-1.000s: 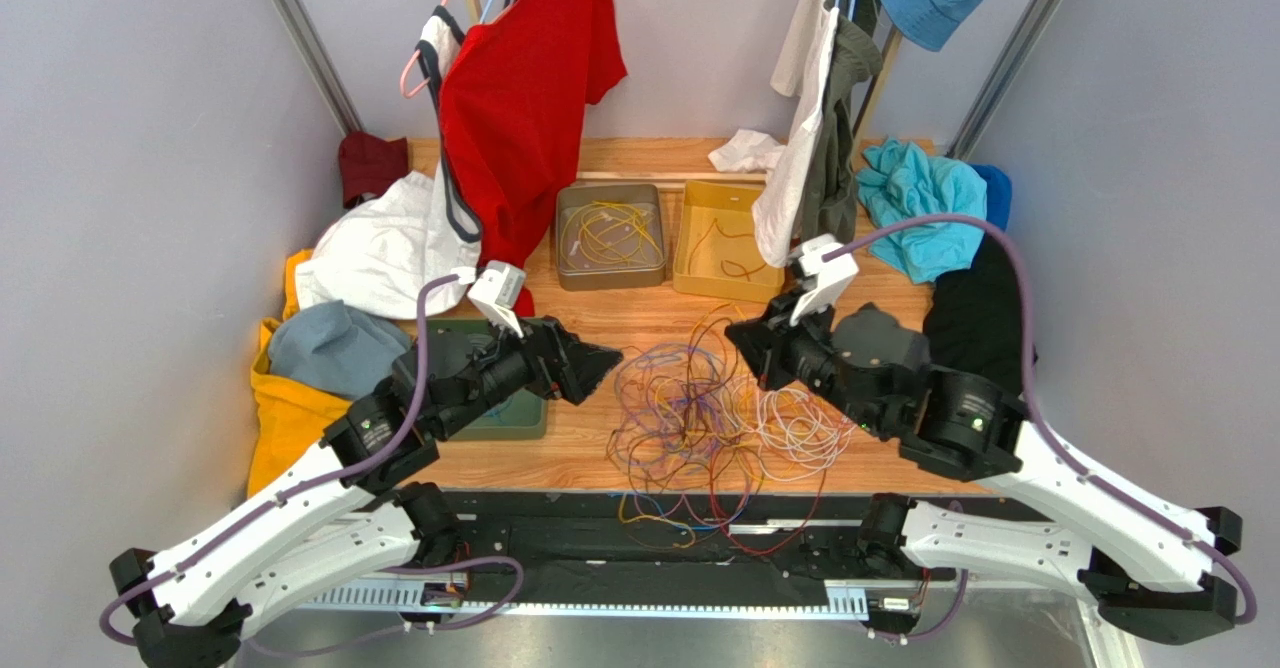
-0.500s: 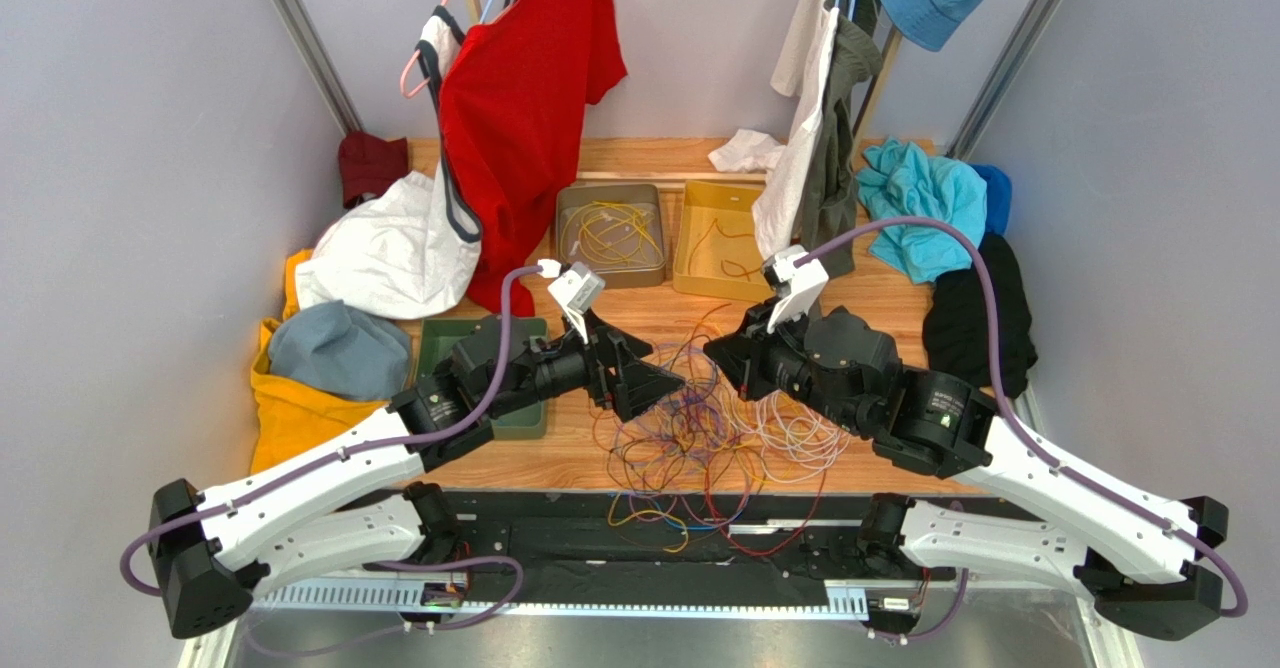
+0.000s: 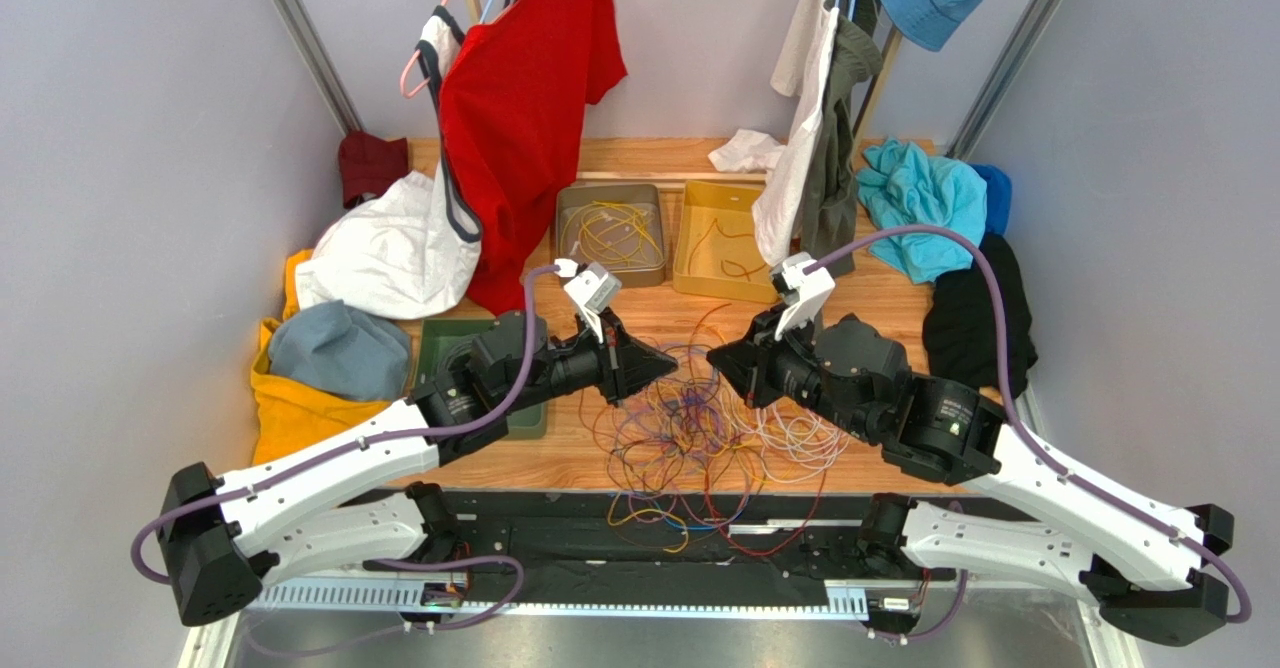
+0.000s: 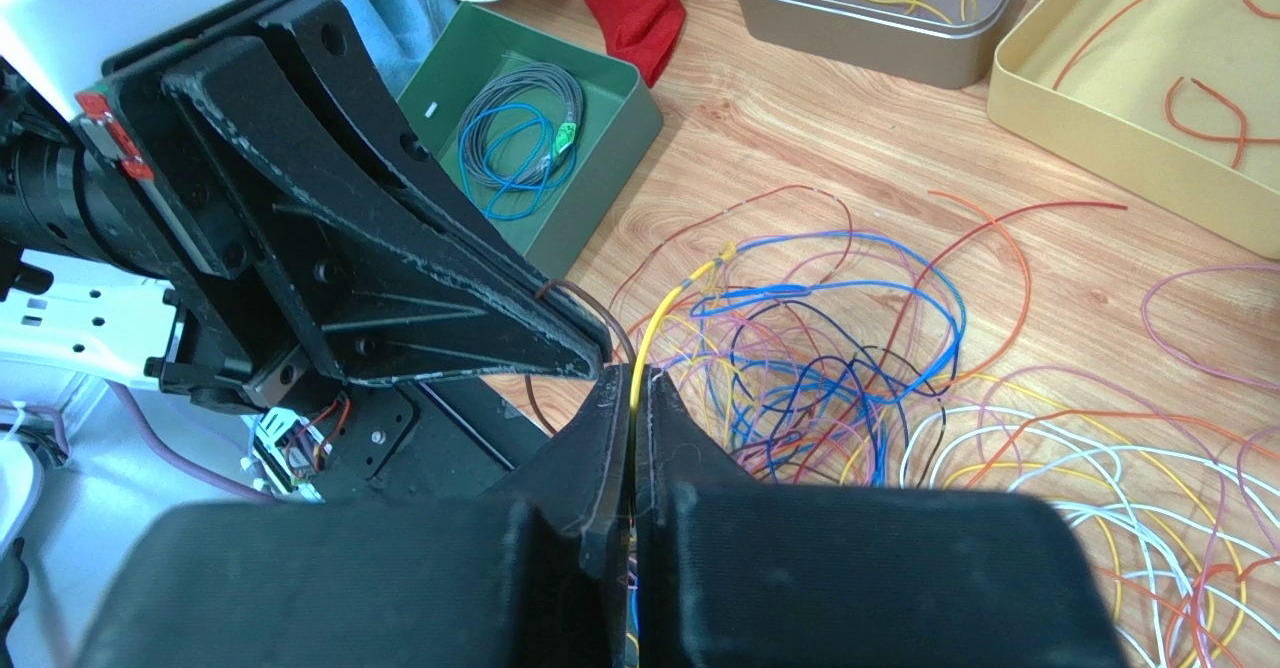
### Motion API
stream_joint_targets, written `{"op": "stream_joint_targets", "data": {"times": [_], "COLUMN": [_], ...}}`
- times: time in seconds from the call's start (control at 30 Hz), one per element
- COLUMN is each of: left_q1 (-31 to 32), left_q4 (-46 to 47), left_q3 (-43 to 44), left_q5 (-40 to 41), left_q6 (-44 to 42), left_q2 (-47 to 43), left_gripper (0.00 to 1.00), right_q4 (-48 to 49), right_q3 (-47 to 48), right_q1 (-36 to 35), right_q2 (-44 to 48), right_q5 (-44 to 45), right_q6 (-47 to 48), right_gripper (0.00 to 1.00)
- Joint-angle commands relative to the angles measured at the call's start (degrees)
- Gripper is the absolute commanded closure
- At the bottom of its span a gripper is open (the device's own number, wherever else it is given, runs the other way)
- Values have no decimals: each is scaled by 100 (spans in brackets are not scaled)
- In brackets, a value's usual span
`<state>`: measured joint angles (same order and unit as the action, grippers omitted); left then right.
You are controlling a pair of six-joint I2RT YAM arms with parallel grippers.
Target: Untangle the cables
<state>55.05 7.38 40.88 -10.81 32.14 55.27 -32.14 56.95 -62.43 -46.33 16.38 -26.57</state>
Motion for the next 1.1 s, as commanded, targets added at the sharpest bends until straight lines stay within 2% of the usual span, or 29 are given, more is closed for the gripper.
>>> {"op": "stream_joint_targets", "data": {"times": [0.0, 0.07, 0.23, 0.33, 0.4, 0.5, 0.63, 0.7, 0.87, 1.0, 1.07], "left_q1": [15, 15, 6, 6, 6, 6, -29, -90, -214, -354, -442], "left_q4": [-254, -429, -851, -1027, -1080, -1185, -2230, -2512, -2557, -2714, -2785], "left_q3": [315, 341, 508, 596, 596, 544, 587, 500, 61, -63, -98], "left_q5": [569, 737, 1072, 1309, 1371, 1458, 2222, 2337, 2390, 2408, 2382], "left_q6": [-85, -120, -234, -296, -314, -244, 238, 441, 872, 1031, 1127], "left_q2": [-402, -595, -868, -947, -982, -956, -475, -324, -86, 378, 581], "left_gripper": [100, 100, 100, 100, 100, 100, 100, 100, 100, 100, 100], "right_q4": [243, 243, 270, 252, 243, 208, -212, -371, -820, -1031, -996], "right_q3": [-52, -105, -219, -272, -290, -193, 920, 1878, 3801, 4770, 4939], "right_q1": [12, 12, 12, 12, 12, 12, 12, 12, 12, 12, 12], "right_q2": [220, 264, 414, 493, 554, 598, 239, -112, -850, -1124, -1090], "right_q5": [23, -3, 5, 23, 58, 233, 584, 647, 779, 823, 805], "right_q6": [-94, -112, -173, -200, -191, -51, 520, 879, 1373, 1654, 1769], "right_gripper": [95, 92, 90, 91, 99, 100, 100, 100, 100, 100, 100]}}
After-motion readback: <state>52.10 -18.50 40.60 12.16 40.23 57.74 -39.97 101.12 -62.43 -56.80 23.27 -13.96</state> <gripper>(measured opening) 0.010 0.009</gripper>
